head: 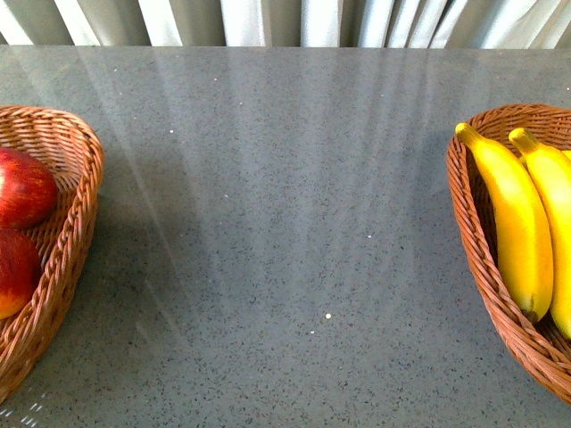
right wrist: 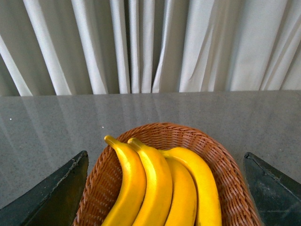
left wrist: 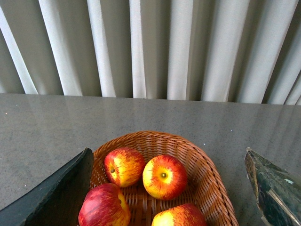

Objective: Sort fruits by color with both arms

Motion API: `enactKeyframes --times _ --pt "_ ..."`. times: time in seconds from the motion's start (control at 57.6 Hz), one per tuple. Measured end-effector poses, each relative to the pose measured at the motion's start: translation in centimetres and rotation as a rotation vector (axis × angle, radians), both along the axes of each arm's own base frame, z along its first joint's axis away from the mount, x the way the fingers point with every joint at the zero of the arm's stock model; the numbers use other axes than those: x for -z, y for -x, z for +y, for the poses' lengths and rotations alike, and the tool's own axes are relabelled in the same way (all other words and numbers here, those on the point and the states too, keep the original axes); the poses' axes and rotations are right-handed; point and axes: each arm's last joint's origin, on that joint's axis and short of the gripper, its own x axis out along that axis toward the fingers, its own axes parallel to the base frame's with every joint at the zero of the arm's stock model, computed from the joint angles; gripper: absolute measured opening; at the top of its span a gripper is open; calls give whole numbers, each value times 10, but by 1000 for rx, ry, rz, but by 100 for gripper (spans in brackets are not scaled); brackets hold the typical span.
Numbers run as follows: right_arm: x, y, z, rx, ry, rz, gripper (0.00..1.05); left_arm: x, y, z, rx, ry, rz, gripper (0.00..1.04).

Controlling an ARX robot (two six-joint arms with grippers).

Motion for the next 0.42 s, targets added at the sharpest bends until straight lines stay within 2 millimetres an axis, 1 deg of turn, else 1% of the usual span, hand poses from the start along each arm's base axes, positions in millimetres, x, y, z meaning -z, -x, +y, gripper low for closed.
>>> enactKeyframes --times 0.416 --pt "0 0 0 0 0 0 96 0 0 0 0 0 0 96"
